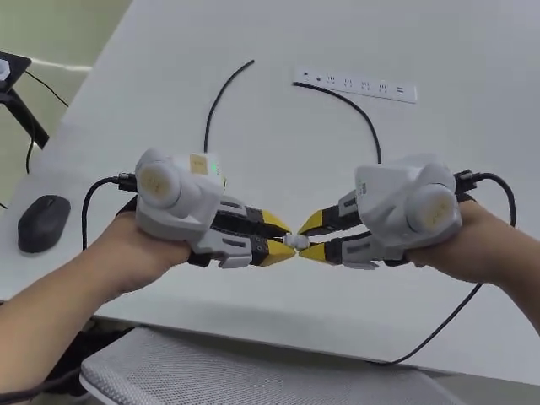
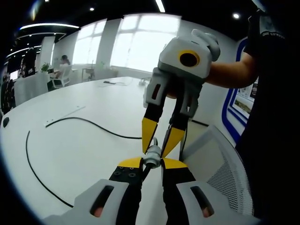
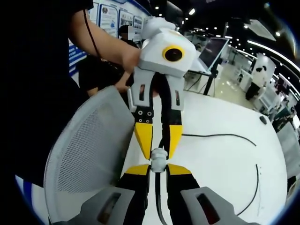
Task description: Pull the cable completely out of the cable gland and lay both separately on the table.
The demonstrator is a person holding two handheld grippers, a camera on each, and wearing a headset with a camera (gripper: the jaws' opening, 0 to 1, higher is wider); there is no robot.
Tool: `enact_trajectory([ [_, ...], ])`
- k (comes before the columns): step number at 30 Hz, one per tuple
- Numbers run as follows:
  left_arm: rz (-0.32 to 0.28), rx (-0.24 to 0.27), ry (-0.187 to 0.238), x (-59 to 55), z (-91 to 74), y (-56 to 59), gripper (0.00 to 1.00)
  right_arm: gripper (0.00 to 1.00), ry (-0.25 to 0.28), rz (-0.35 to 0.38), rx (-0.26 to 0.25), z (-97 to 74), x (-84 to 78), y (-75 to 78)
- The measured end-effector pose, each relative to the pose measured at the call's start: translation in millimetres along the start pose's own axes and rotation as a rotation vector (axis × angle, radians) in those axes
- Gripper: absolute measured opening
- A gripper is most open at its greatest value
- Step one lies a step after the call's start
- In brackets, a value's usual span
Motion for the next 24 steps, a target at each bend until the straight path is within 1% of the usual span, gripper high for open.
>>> enact_trajectory([
  [1, 0.002, 0.0, 0.0, 0.4, 0.2, 0.3, 0.15, 0.09, 0.01, 0.007, 0.004, -0.6, 0.3, 0.1],
  [2, 0.002, -0.002, -0.005, 0.6, 0.0, 1.4, 0.15, 0.09, 0.041, 0.039, 0.014, -1.5, 2.0, -0.6],
  [3, 0.009, -0.002, -0.002, 1.3, 0.0, 2.1, 0.15, 0.1, 0.061, 0.068, 0.016, -2.7, 2.5, 0.1],
  [4, 0.012, -0.002, -0.002, 1.7, -0.2, 2.6, 0.15, 0.12, 0.097, 0.126, 0.03, -4.3, 3.5, 0.6],
  [5, 0.012, -0.003, -0.003, 2.0, -0.2, 2.9, 0.15, 0.14, 0.114, 0.166, 0.047, -5.4, 2.9, 0.1],
  [6, 0.014, -0.003, -0.004, 1.5, -0.5, 2.3, 0.15, 0.15, 0.13, 0.209, 0.049, -7.7, 1.2, 2.7],
  [7, 0.017, -0.002, -0.005, 1.5, -0.8, 2.1, 0.15, 0.14, 0.159, 0.238, 0.055, -9.3, 1.9, 4.4],
  [8, 0.023, 0.0, -0.006, 1.6, -1.0, 1.9, 0.15, 0.14, 0.191, 0.281, 0.081, -10.8, 2.8, 3.6],
  [9, 0.027, 0.001, -0.006, 1.7, -1.3, 1.7, 0.15, 0.14, 0.226, 0.351, 0.131, -12.1, 4.5, -0.2],
  [10, 0.03, 0.001, -0.007, 1.7, -1.8, 1.5, 0.15, 0.12, 0.225, 0.376, 0.136, -13.2, 2.2, 1.6],
  [12, 0.042, 0.005, -0.006, 2.2, -2.4, 1.0, 0.15, 0.09, 0.261, 0.386, 0.144, -14.8, 2.1, 6.0],
  [13, 0.049, 0.006, -0.007, 2.5, -2.6, 0.7, 0.15, 0.1, 0.279, 0.434, 0.165, -14.9, 1.4, 6.0],
  [14, 0.052, 0.006, -0.007, 2.6, -2.7, 0.7, 0.15, 0.11, 0.289, 0.456, 0.173, -15.0, 1.2, 7.4],
  [15, 0.06, 0.01, -0.007, 3.1, -2.8, 0.4, 0.15, 0.12, 0.306, 0.484, 0.193, -14.7, 2.2, 7.5],
  [17, 0.067, 0.009, -0.006, 3.5, -2.9, 0.7, 0.15, 0.11, 0.326, 0.492, 0.209, -14.0, 3.1, 9.6],
  [20, 0.09, 0.012, -0.005, 4.0, -2.7, 1.0, 0.15, 0.12, 0.371, 0.564, 0.264, -12.2, 6.9, 7.8],
  [21, 0.095, 0.01, -0.004, 4.3, -2.7, 1.5, 0.15, 0.12, 0.375, 0.568, 0.265, -11.7, 6.3, 9.4],
  [23, 0.105, 0.011, -0.003, 5.3, -2.7, 1.7, 0.15, 0.13, 0.385, 0.581, 0.291, -10.2, 7.4, 7.2],
  [24, 0.108, 0.01, -0.002, 5.7, -2.7, 1.9, 0.15, 0.13, 0.381, 0.584, 0.294, -8.6, 6.3, 7.1],
])
Point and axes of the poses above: the centre of the closed fingertips' face, and the gripper's own axes: z roughly forward along the fingers, y roughly to its right, x roughly out of its top, the point moved 2 cm from there along -z, roughly backward along the fingers, and after that the axes turned 8 degrees about x, right-handed, at the moved point
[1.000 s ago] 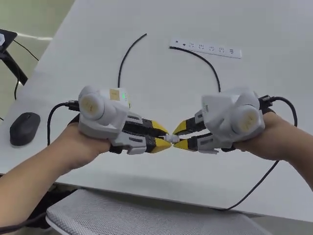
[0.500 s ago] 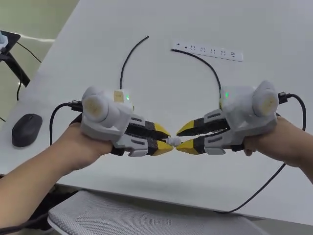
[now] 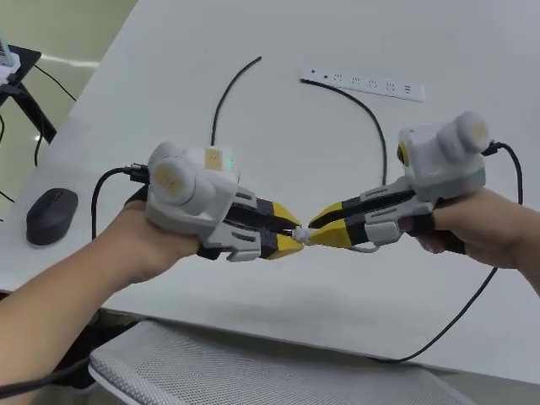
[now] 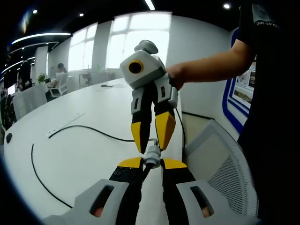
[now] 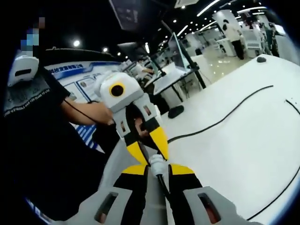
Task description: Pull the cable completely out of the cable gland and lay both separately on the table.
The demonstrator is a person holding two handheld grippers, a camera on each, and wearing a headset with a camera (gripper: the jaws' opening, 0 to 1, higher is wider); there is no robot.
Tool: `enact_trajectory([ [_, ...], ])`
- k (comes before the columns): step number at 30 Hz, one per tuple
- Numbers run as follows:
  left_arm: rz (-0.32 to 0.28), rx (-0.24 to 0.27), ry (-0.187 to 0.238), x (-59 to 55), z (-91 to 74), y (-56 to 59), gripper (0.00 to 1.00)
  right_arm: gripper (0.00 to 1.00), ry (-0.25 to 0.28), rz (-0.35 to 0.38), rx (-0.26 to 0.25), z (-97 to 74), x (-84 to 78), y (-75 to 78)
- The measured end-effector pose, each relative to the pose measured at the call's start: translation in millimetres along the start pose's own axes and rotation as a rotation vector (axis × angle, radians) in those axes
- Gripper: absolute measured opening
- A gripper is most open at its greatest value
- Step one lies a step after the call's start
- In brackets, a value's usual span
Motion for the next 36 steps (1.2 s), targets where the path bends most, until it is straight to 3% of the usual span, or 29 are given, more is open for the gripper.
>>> enact_trajectory([
  [11, 0.03, -0.007, -0.007, 1.5, 2.0, 1.0, 0.15, 0.09, 0.014, 0.056, 0.038, 1.2, -6.2, -2.3],
  [15, 0.012, -0.007, -0.016, 0.5, 2.7, 0.7, 0.15, 0.08, 0.003, 0.004, 0.024, 1.8, -6.7, -3.6],
  [24, -0.024, -0.017, -0.024, -1.5, 2.6, 0.4, 0.15, 0.07, -0.08, -0.194, -0.081, 3.4, -7.9, -5.1],
  [26, -0.033, -0.018, -0.022, -1.2, 2.5, 0.7, 0.14, 0.07, -0.078, -0.192, -0.094, 3.5, -7.9, -6.6],
  [31, -0.074, -0.031, -0.023, -1.3, 2.7, 2.1, 0.14, 0.07, -0.146, -0.325, -0.157, 2.6, -9.1, -7.1],
  [36, -0.109, -0.033, -0.012, 1.5, 1.1, 2.7, 0.14, 0.07, -0.18, -0.436, -0.224, 1.8, -6.9, -9.7],
])
Point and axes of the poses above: the centre of the closed fingertips' face, and the gripper's own axes: z roughly forward along the fingers, y roughly to its right, x roughly out of its top, the point moved 2 cm from there along -z, roughly backward along the fingers, and after that the axes turned 8 degrees about x, right-handed, at the moved point
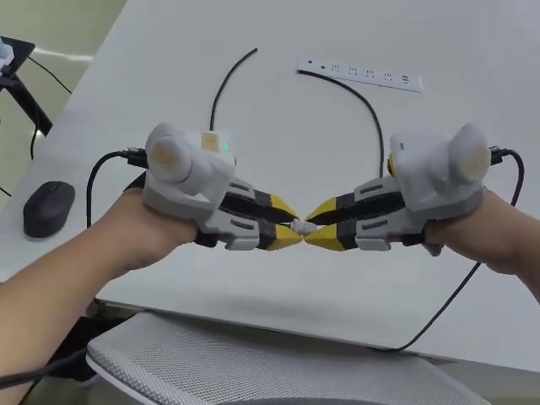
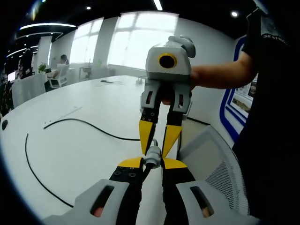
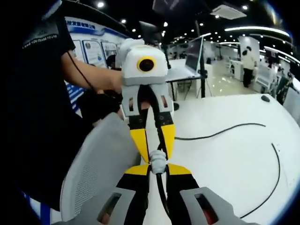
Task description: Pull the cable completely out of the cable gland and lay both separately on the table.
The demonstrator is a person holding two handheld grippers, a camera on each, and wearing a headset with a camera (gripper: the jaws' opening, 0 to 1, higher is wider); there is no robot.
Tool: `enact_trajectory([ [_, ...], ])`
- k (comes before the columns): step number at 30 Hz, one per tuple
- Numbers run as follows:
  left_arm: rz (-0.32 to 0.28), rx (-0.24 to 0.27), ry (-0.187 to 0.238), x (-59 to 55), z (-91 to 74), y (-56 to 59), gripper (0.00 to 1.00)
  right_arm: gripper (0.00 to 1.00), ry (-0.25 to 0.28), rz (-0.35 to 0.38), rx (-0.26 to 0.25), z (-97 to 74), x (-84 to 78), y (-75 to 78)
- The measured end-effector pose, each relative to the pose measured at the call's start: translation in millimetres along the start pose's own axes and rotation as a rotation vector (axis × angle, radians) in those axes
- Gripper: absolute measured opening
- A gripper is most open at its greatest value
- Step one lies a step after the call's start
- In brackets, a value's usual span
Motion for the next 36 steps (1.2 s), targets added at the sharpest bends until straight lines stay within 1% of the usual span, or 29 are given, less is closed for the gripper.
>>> enact_trajectory([
  [2, -0.04, -0.005, 0.002, 0.8, -1.0, 1.0, 0.15, 0.07, -0.017, -0.052, -0.024, -0.4, 0.9, -1.2],
  [3, -0.046, -0.007, 0.003, 1.1, -1.2, 1.0, 0.15, 0.07, -0.028, -0.081, -0.041, -0.7, 0.8, -1.4],
  [4, -0.048, -0.007, 0.005, 1.3, -1.3, 1.2, 0.15, 0.07, -0.033, -0.094, -0.05, -0.5, 0.8, -1.8],
  [6, -0.078, -0.008, 0.001, 0.8, -1.6, 1.7, 0.15, 0.07, -0.051, -0.159, -0.072, 0.3, 0.5, -2.5],
  [9, -0.103, -0.005, 0.0, 0.6, -1.9, -0.1, 0.15, 0.07, -0.077, -0.231, -0.111, 1.1, 0.4, -2.5],
  [10, -0.126, -0.003, -0.003, 0.9, -2.5, -0.4, 0.15, 0.07, -0.081, -0.253, -0.122, 1.0, 0.8, -2.5],
  [11, -0.137, -0.002, -0.002, 1.2, -2.9, -1.0, 0.15, 0.07, -0.085, -0.274, -0.139, 0.7, 0.0, -0.5],
  [12, -0.171, -0.006, -0.008, 1.0, -3.7, -0.9, 0.15, 0.07, -0.085, -0.278, -0.141, 1.2, -0.1, -1.8],
  [13, -0.185, -0.008, -0.01, 1.1, -4.1, -1.0, 0.15, 0.07, -0.09, -0.302, -0.152, 1.1, 0.5, -2.3],
  [17, -0.191, -0.006, -0.009, 1.7, -5.2, -0.2, 0.15, 0.07, -0.101, -0.335, -0.187, 1.7, 1.4, -3.3],
  [21, -0.177, -0.002, -0.01, 1.7, -5.2, 1.5, 0.15, 0.08, -0.113, -0.355, -0.204, 2.3, 1.1, -4.3],
  [25, -0.157, -0.004, -0.012, 1.2, -5.4, 3.5, 0.15, 0.08, -0.115, -0.354, -0.212, 2.2, 0.8, -5.2],
  [26, -0.146, -0.005, -0.013, 1.1, -5.7, 4.6, 0.15, 0.08, -0.112, -0.34, -0.213, 2.3, 0.3, -5.6],
  [27, -0.121, -0.004, -0.012, 1.0, -5.8, 5.2, 0.15, 0.08, -0.11, -0.333, -0.212, 2.4, 0.2, -5.8],
  [29, -0.106, -0.006, -0.012, 0.9, -6.0, 6.0, 0.15, 0.09, -0.109, -0.331, -0.209, 2.6, -0.6, -6.3],
  [31, -0.076, -0.004, -0.009, 0.7, -6.0, 6.9, 0.15, 0.09, -0.099, -0.297, -0.203, 2.1, -0.9, -5.8],
  [32, -0.066, -0.004, -0.01, 0.3, -6.2, 7.3, 0.15, 0.11, -0.094, -0.278, -0.201, 1.4, -1.4, -5.3],
  [33, -0.05, -0.003, -0.011, -0.5, -6.2, 6.6, 0.15, 0.13, -0.076, -0.221, -0.202, -0.4, -2.5, -3.6],
  [34, -0.03, 0.002, -0.01, -1.2, -6.3, 5.6, 0.15, 0.13, -0.062, -0.19, -0.193, -1.3, -2.9, -3.0],
  [35, -0.019, 0.005, -0.01, -1.9, -6.4, 5.3, 0.15, 0.13, -0.043, -0.162, -0.177, -2.1, -2.3, -3.7],
  [36, -0.012, 0.007, -0.011, -2.4, -6.4, 4.9, 0.15, 0.13, -0.013, -0.099, -0.15, -3.8, -2.7, -4.5],
])
Point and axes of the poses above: the centre of the closed fingertips' face, and the gripper's own axes: z roughly forward along the fingers, y roughly to its right, x roughly out of its top, the point moved 2 cm from there along -z, roughly backward along the fingers, and after that the axes turned 8 degrees about x, right-handed, at the moved point
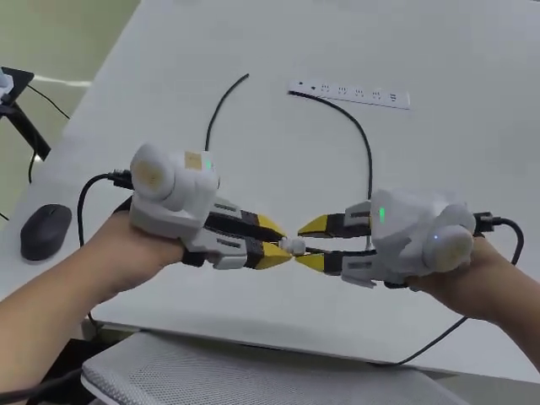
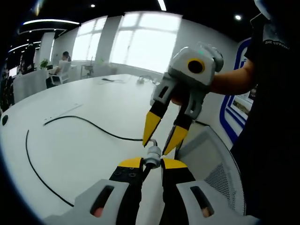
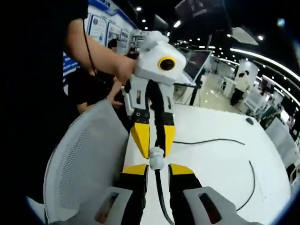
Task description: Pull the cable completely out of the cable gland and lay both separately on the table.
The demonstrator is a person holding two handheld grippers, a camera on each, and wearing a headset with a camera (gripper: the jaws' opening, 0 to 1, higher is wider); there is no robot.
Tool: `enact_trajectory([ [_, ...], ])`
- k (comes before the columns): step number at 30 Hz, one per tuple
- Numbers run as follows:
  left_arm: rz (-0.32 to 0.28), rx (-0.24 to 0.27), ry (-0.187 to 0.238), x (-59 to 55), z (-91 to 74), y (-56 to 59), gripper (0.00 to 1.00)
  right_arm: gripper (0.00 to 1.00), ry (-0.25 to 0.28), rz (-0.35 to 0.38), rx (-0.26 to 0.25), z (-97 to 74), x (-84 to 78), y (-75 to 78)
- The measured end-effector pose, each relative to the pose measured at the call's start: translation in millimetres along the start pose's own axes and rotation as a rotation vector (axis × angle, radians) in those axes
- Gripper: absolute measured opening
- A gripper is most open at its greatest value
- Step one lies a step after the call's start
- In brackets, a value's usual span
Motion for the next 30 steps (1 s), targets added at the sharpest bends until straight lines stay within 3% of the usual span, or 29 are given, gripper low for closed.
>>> enact_trajectory([
  [1, 0.0, 0.004, -0.003, -0.4, 0.0, -0.9, 0.15, 0.15, 0.032, 0.095, 0.039, -0.9, -1.0, -1.2],
  [2, 0.02, 0.005, -0.002, -1.2, -0.1, -0.8, 0.15, 0.17, 0.063, 0.125, 0.042, -2.4, 0.3, 1.9],
  [4, 0.039, 0.005, -0.003, -1.9, -0.2, -0.3, 0.15, 0.16, 0.137, 0.281, 0.09, -6.0, 2.8, 4.8],
  [6, 0.057, 0.006, -0.001, -2.2, -0.6, -0.9, 0.15, 0.19, 0.214, 0.482, 0.183, -7.8, 7.0, 4.2],
  [9, 0.071, 0.004, 0.005, -1.4, -1.1, -0.6, 0.15, 0.2, 0.242, 0.522, 0.195, -8.7, 5.2, 15.6],
  [11, 0.082, 0.003, 0.007, -1.4, -1.1, -0.6, 0.15, 0.22, 0.268, 0.68, 0.312, -7.5, 6.8, 9.9],
  [14, 0.088, 0.0, 0.005, -1.7, -1.2, -0.3, 0.15, 0.16, 0.235, 0.641, 0.311, -1.1, -0.4, 13.1],
  [18, 0.094, -0.001, 0.004, -1.9, -1.6, -0.4, 0.15, 0.17, 0.249, 0.699, 0.381, 2.7, 2.4, 3.4],
  [21, 0.107, -0.001, 0.002, -2.4, -1.7, 0.7, 0.15, 0.16, 0.253, 0.697, 0.374, 5.9, 2.1, 2.9],
  [30, 0.113, -0.008, 0.007, -1.4, -1.6, 2.3, 0.15, 0.1, 0.263, 0.712, 0.421, 8.7, 1.7, -2.3],
])
Point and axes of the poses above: the centre of the closed fingertips' face, and the gripper's own axes: z roughly forward along the fingers, y roughly to its right, x roughly out of its top, the point moved 2 cm from there along -z, roughly backward along the fingers, and after that the axes turned 8 degrees about x, right-handed, at the moved point
